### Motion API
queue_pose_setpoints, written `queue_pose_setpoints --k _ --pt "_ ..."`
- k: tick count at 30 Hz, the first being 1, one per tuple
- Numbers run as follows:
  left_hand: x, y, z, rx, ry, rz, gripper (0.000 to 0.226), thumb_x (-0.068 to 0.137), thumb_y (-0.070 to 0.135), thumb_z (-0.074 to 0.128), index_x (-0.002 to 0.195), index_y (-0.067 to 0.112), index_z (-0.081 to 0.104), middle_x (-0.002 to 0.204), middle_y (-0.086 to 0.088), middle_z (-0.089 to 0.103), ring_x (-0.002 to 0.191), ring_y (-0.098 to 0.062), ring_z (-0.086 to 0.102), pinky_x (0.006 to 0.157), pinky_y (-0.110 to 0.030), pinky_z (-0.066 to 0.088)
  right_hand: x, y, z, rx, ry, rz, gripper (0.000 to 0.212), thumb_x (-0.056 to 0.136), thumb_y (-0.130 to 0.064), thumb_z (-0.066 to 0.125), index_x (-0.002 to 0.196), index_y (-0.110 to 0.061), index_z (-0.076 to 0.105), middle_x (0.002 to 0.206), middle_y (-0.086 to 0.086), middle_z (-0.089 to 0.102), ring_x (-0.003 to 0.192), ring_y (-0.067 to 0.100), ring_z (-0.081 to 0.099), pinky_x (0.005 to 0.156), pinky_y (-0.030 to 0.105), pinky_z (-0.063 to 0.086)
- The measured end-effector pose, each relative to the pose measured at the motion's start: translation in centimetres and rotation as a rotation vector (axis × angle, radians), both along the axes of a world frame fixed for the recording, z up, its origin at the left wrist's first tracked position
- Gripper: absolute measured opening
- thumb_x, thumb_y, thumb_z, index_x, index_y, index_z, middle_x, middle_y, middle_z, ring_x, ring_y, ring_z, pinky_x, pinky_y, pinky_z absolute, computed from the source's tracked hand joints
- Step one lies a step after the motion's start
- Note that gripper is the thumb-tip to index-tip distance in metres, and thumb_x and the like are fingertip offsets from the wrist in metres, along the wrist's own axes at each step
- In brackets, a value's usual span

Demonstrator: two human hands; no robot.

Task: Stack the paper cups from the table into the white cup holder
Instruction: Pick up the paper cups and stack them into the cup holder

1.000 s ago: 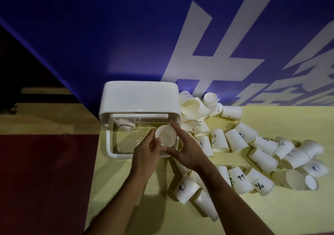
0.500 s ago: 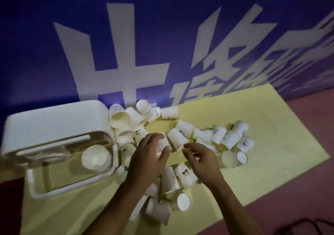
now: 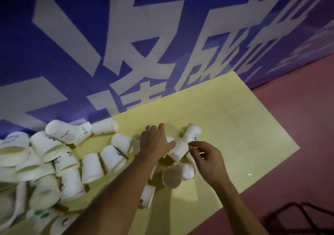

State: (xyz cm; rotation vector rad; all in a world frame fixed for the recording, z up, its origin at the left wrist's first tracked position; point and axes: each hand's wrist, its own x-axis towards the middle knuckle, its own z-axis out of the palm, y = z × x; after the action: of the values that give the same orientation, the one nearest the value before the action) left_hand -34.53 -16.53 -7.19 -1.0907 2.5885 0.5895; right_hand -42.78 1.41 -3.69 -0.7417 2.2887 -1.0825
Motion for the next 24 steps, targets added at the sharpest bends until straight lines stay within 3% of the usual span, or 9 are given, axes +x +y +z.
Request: queue_pose_setpoints --k 4,8,10,12,14,17,20,24 --pt "-3.0 -0.3 -2.2 -0.041 -0.202 0.027 0.079 0.086 0.076 0.053 0.137 0.015 0.045 0.136 -0.012 0.060 0.126 -0.031 0.051 0.099 -0.041 0.041 -4.5 1.6 -1.2 0.007 -0.026 -0.056 0.013 0.098 -0.018 0.065 0.104 -0.020 0.077 0.097 -0.013 0.075 0.084 -0.002 0.067 0.064 0.007 0.044" --pt "-3.7 -0.6 -3.0 -0.003 -0.218 0.064 0.073 0.089 0.071 0.054 0.134 0.014 0.048 0.131 -0.011 0.064 0.121 -0.031 0.057 0.095 -0.040 0.044 -7.1 1.9 -3.0 0.054 -0.033 -0.099 0.010 0.098 -0.022 0.066 0.103 -0.020 0.075 0.098 -0.009 0.075 0.085 -0.004 0.065 0.062 0.008 0.044" --pt "-3.8 -0.9 -2.7 0.051 -0.128 0.154 0.071 0.087 0.065 0.061 0.133 0.013 0.048 0.129 -0.011 0.063 0.119 -0.032 0.058 0.094 -0.040 0.047 -8.0 1.4 -4.0 0.092 -0.020 -0.130 0.011 0.096 -0.027 0.068 0.103 -0.022 0.074 0.102 -0.007 0.075 0.083 -0.003 0.065 0.063 0.008 0.044" --pt "-3.9 -1.1 -2.2 0.114 0.034 0.286 0.078 0.081 0.059 0.069 0.138 0.011 0.047 0.132 -0.011 0.059 0.121 -0.032 0.056 0.094 -0.041 0.048 -8.8 0.5 -4.7 0.138 -0.019 -0.180 0.025 0.094 -0.037 0.070 0.110 -0.019 0.072 0.109 -0.005 0.074 0.086 0.001 0.065 0.069 0.013 0.045" --pt "-3.7 -1.2 -1.1 0.171 0.225 0.393 0.084 0.078 0.052 0.078 0.145 0.013 0.045 0.136 -0.009 0.053 0.121 -0.030 0.055 0.093 -0.038 0.048 -9.8 -0.9 -5.3 0.213 -0.039 -0.214 0.052 0.089 -0.052 0.070 0.124 -0.013 0.067 0.120 0.001 0.070 0.101 0.016 0.066 0.082 0.026 0.048" --pt "-2.1 -1.0 0.5 0.235 0.492 0.485 0.076 0.073 0.042 0.089 0.135 0.020 0.052 0.125 0.002 0.052 0.111 -0.020 0.054 0.085 -0.031 0.044 -11.3 -3.6 -6.4 0.431 -0.182 -0.219 0.103 0.070 -0.088 0.058 0.137 -0.011 0.057 0.131 0.008 0.065 0.123 0.029 0.059 0.103 0.044 0.047" --pt "0.5 -0.9 1.0 0.340 0.633 0.575 0.072 0.069 0.046 0.091 0.127 0.033 0.051 0.123 0.011 0.055 0.111 -0.013 0.054 0.087 -0.030 0.046 -12.5 -5.9 -8.0 0.626 -0.287 -0.200 0.115 0.045 -0.109 0.041 0.106 -0.015 0.070 0.109 0.008 0.071 0.113 0.035 0.060 0.104 0.051 0.044" --pt "3.9 -1.0 1.8 0.417 0.743 0.655 0.062 0.077 0.043 0.086 0.126 0.039 0.048 0.121 0.017 0.058 0.112 -0.007 0.058 0.088 -0.029 0.051 -12.8 -7.6 -10.9 0.590 -0.394 -0.212 0.099 0.039 -0.103 0.051 0.083 -0.016 0.067 0.100 0.006 0.071 0.111 0.035 0.062 0.103 0.053 0.046"
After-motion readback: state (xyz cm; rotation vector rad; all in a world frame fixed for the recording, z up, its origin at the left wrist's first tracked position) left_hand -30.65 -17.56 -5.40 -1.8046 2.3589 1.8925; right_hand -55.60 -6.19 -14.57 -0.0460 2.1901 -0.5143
